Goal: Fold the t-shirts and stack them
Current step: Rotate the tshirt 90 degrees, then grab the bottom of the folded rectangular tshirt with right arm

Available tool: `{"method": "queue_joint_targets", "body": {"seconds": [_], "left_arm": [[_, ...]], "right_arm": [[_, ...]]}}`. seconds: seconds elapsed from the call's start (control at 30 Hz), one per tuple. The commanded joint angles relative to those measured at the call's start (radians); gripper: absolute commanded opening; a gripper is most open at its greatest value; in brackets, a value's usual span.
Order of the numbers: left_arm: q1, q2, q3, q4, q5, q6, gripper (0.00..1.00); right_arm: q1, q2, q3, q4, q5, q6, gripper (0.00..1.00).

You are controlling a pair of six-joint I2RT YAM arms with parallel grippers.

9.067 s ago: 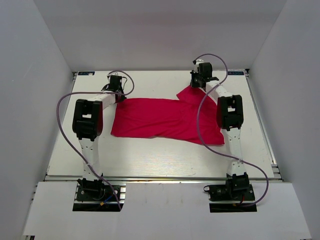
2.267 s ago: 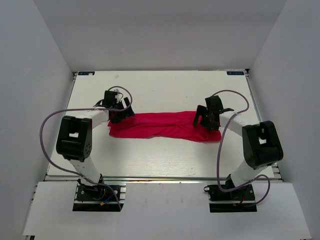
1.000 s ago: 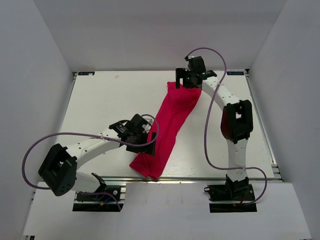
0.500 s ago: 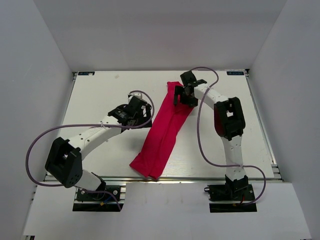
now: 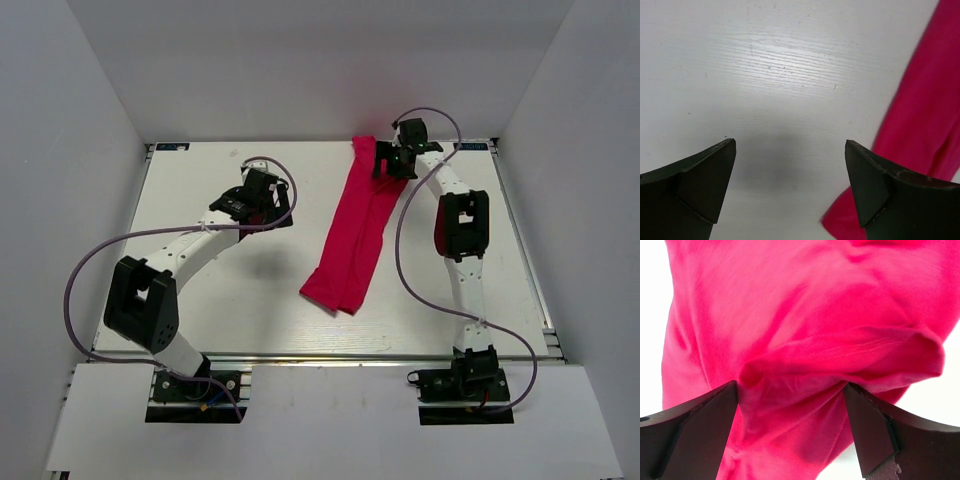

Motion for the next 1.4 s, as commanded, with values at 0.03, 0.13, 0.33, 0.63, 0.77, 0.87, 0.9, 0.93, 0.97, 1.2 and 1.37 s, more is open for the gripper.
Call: {"method": "queue_joint_targets", "body": {"seconds": [0.03, 0.13, 0.33, 0.63, 0.77, 0.87, 0.9, 0.93, 0.97, 1.2, 1.37], "left_arm": [[0.017, 0.003, -0.031, 0.018, 0.055, 0.010, 1.00], [0.026, -0.059, -0.106, 0.018, 0.076, -0.012, 1.00], [0.026, -0.197, -0.215, -0.061, 0.076, -0.077, 1.00], [0.026, -0.325, -0.289, -0.177, 0.010, -0.147, 1.00], [0.026, -0.354, -0.382, -0.140, -0.002, -0.180, 1.00], [0.026, -0.354, -0.420, -0.117, 0.025, -0.180, 1.00], [0.026, -0.354, -0.421, -0.117, 0.038, -0.180, 1.00], [0.026, -0.354, -0.431, -0.117, 0.038, -0.180, 1.00], [0.026, -0.345, -0.431, -0.117, 0.038, -0.180, 1.00], [0.026, -0.336, -0.465, -0.108, 0.047, -0.180, 1.00], [0.026, -0.336, -0.485, -0.108, 0.047, -0.190, 1.00]], "right_arm": [[0.048, -0.223, -0.131, 0.124, -0.043, -0.309, 0.90], [0.097, -0.403, -0.296, 0.150, -0.026, -0.453, 0.90], [0.223, -0.695, -0.687, 0.173, 0.023, -0.508, 0.90], [0.560, -0.984, -1.085, 0.235, 0.108, -0.353, 0.90], [0.680, -0.976, -1.183, 0.170, 0.152, -0.304, 0.90], [0.769, -0.984, -1.241, 0.186, 0.157, -0.282, 0.90], [0.781, -0.991, -1.255, 0.193, 0.154, -0.276, 0.90], [0.803, -1.007, -1.289, 0.210, 0.143, -0.264, 0.90], [0.807, -1.011, -1.301, 0.218, 0.149, -0.259, 0.90], [0.824, -1.005, -1.389, 0.287, 0.246, -0.254, 0.85], [0.820, -0.946, -1.404, 0.367, 0.255, -0.310, 0.84]]}}
